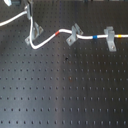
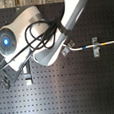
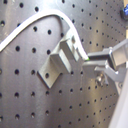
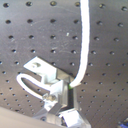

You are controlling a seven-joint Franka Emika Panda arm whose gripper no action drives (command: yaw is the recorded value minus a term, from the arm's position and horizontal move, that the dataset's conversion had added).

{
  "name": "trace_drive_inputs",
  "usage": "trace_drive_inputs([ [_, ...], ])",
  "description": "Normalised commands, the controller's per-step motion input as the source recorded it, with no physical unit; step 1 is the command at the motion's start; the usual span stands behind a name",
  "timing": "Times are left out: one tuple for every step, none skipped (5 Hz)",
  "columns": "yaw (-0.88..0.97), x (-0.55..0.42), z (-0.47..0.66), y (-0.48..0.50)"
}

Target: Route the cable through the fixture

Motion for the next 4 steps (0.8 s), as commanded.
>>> trace_drive_inputs([
  [0.28,0.352,-0.21,-0.272],
  [0.00,0.068,-0.21,-0.499],
  [0.00,-0.282,-0.04,-0.443],
  [0.09,-0.262,0.01,-0.228],
])
